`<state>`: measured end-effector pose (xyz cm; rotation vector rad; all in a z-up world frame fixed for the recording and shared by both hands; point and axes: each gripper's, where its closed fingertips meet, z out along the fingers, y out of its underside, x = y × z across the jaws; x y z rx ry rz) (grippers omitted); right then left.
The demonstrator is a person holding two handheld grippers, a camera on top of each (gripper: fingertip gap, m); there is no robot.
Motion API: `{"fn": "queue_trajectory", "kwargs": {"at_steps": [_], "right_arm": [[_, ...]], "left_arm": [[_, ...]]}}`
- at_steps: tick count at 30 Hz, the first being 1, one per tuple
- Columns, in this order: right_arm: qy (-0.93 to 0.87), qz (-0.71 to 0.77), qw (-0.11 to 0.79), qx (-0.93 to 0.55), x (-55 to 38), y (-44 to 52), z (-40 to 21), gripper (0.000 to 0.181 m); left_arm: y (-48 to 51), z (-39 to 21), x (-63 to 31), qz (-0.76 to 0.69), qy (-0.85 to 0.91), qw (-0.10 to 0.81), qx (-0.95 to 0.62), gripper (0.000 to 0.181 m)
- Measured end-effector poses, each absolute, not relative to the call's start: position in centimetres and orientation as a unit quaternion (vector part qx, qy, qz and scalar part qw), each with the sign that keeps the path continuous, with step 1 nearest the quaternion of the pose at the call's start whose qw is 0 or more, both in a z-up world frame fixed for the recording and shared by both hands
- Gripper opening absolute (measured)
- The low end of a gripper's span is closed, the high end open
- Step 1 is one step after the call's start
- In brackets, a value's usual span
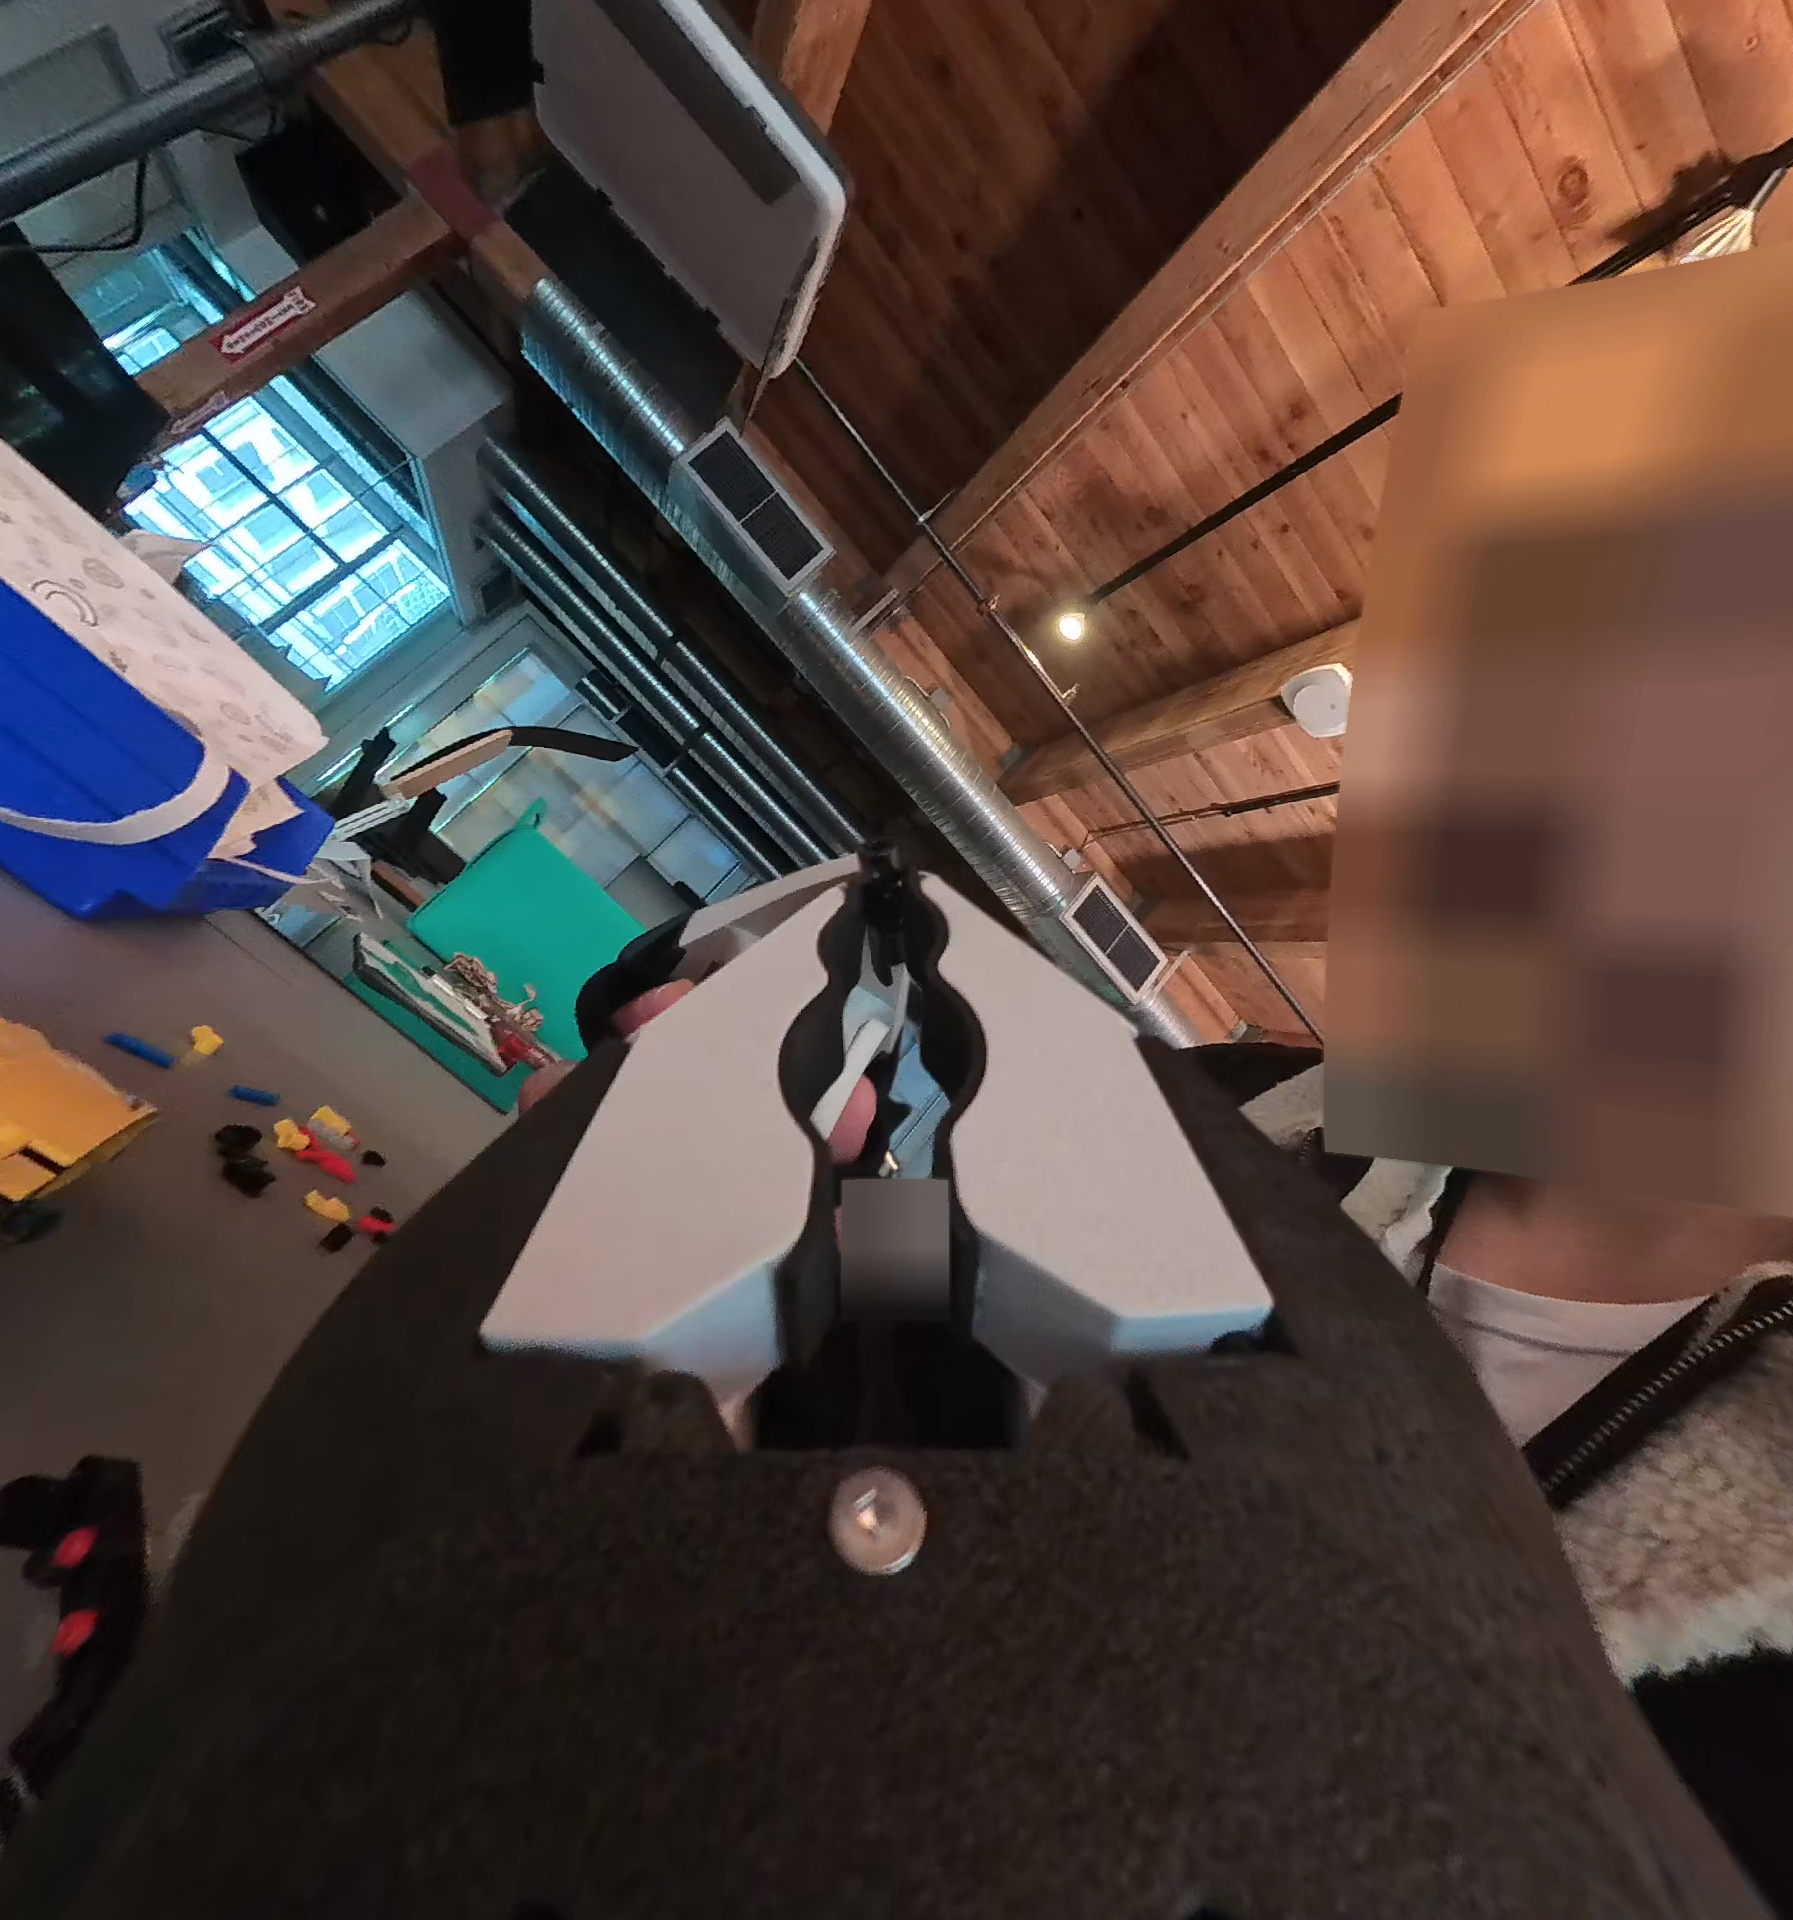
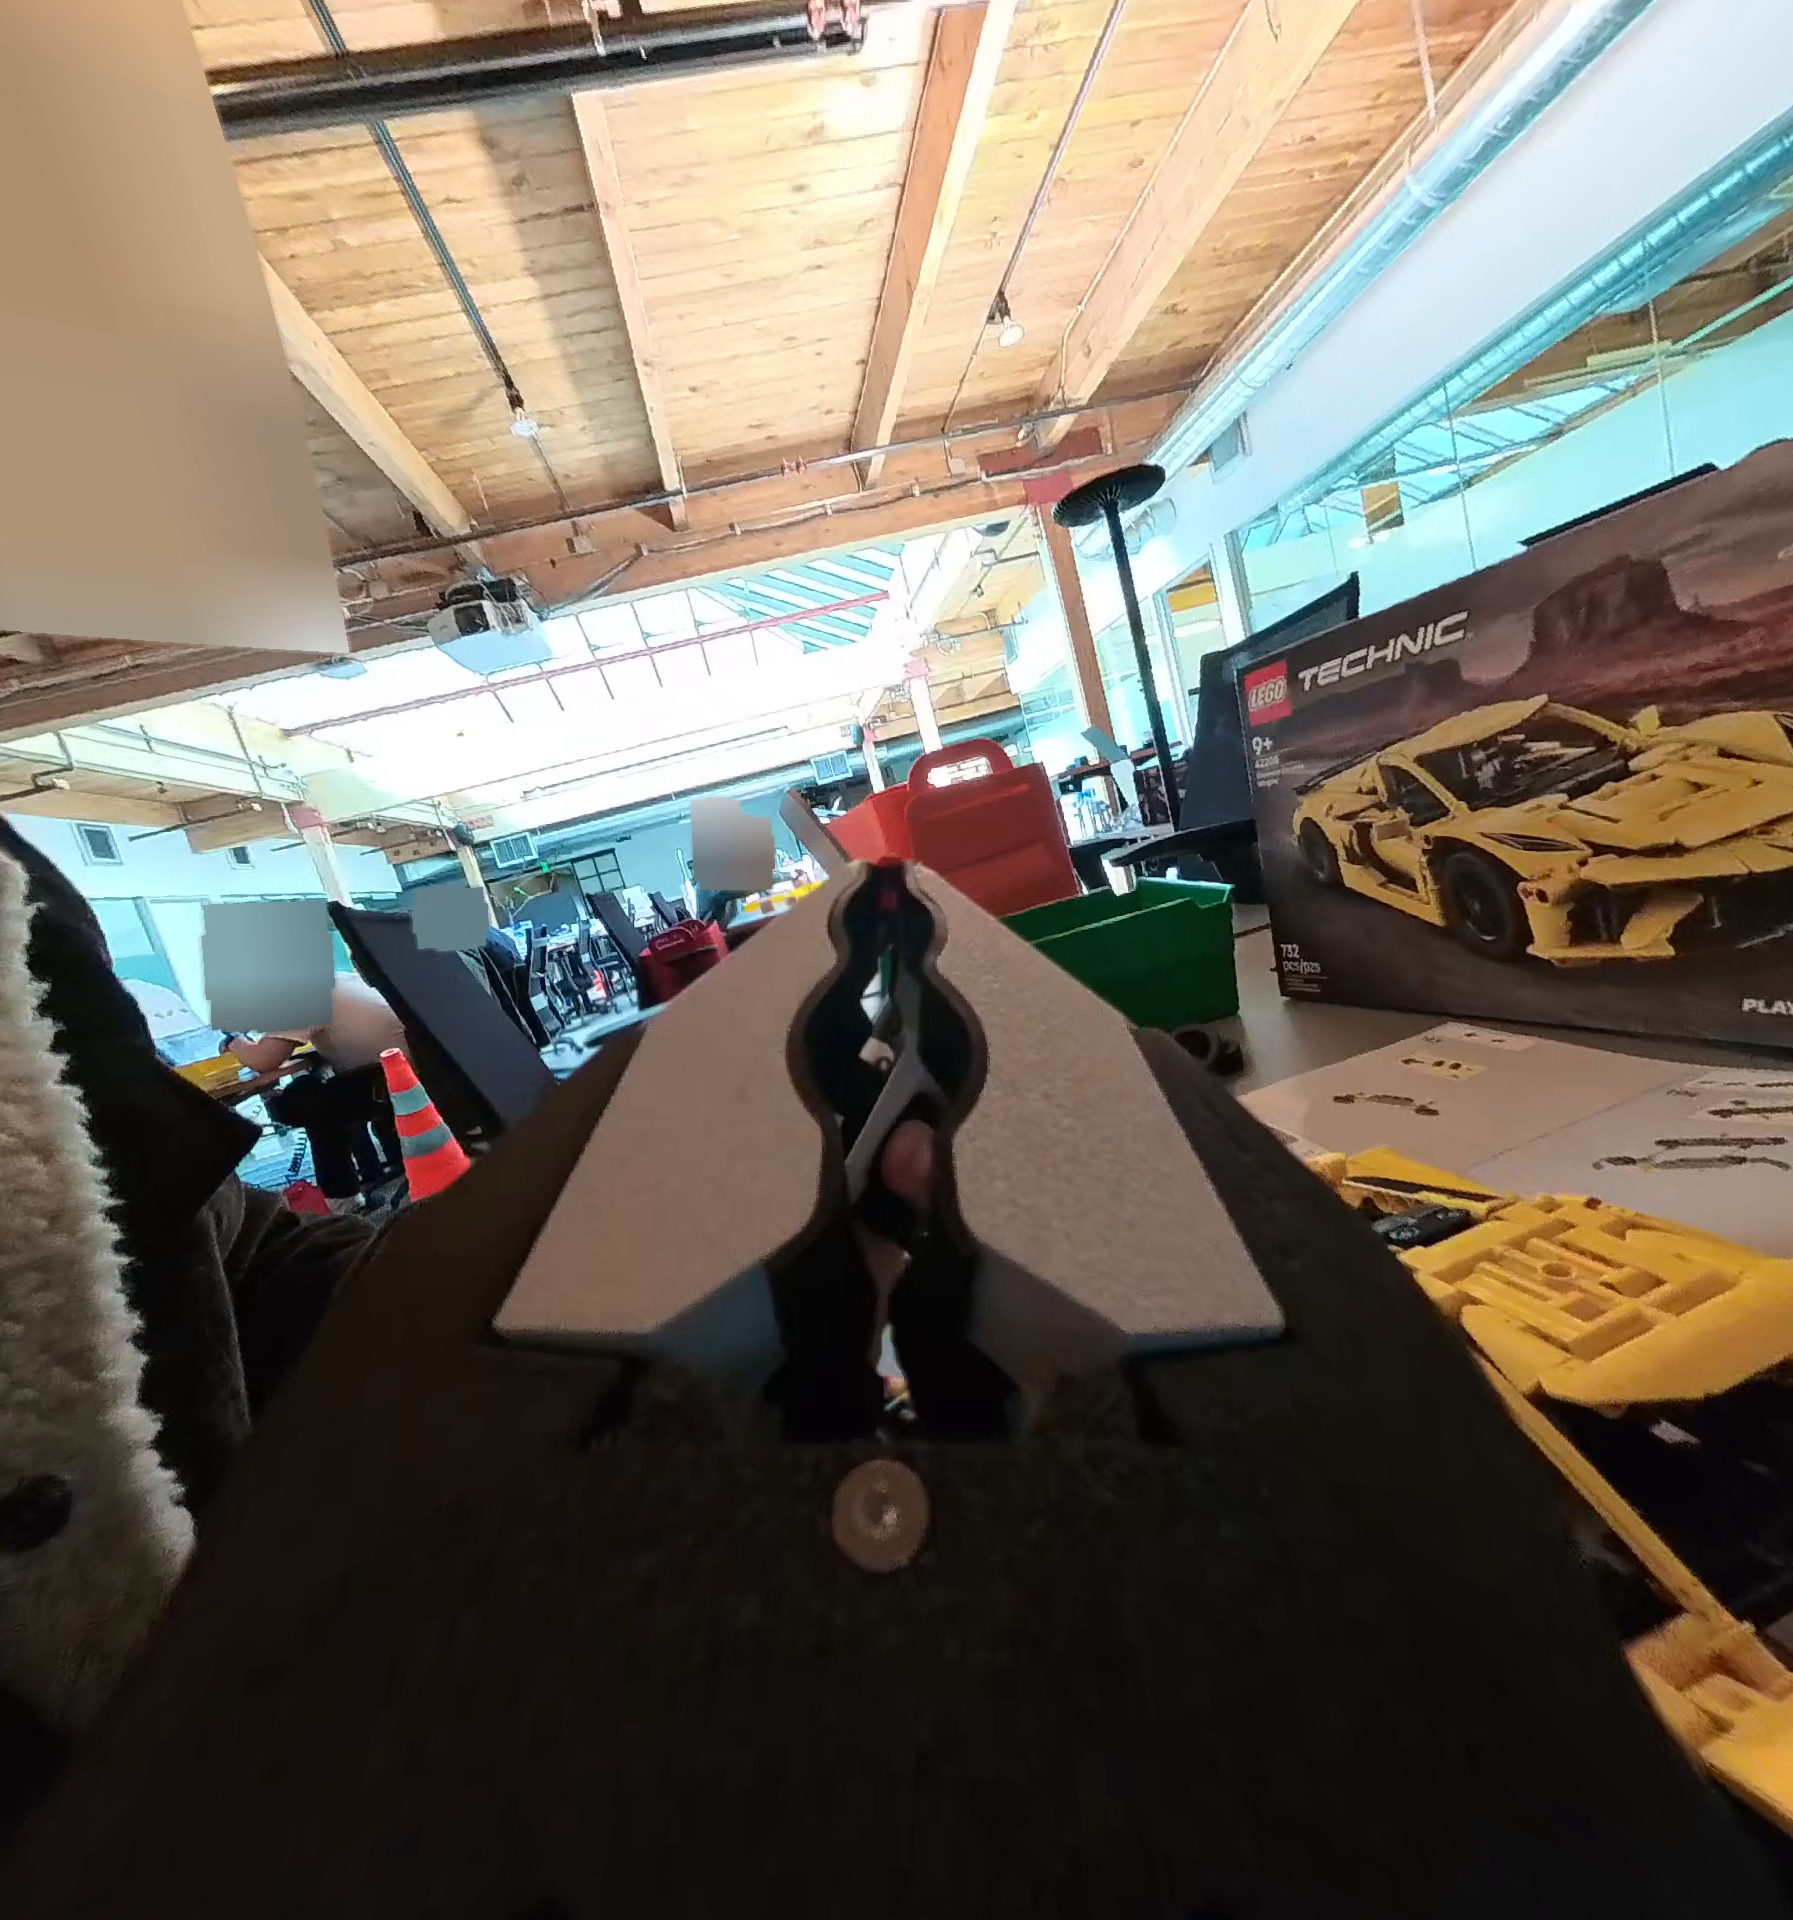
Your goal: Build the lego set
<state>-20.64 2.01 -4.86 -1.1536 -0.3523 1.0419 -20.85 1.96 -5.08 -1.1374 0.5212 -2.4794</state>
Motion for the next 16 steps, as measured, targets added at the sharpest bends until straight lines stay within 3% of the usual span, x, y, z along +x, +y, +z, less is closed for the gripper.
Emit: {"fn": "queue_trajectory", "kwargs": {"at_steps": [6, 16], "right_arm": [[-0.159, 0.467, 0.682, -0.540, -20.3, 2.4, -5.6, 0.001], [-0.170, 0.460, 0.714, -0.500, -21.0, 1.6, -4.4, 0.001]], "left_arm": [[2.3, -5.9, -20.4, -0.858, 0.193, 0.201, -0.431, 0.006], [1.9, -4.6, -21.3, -0.906, 0.157, 0.138, -0.368, 0.005]]}}
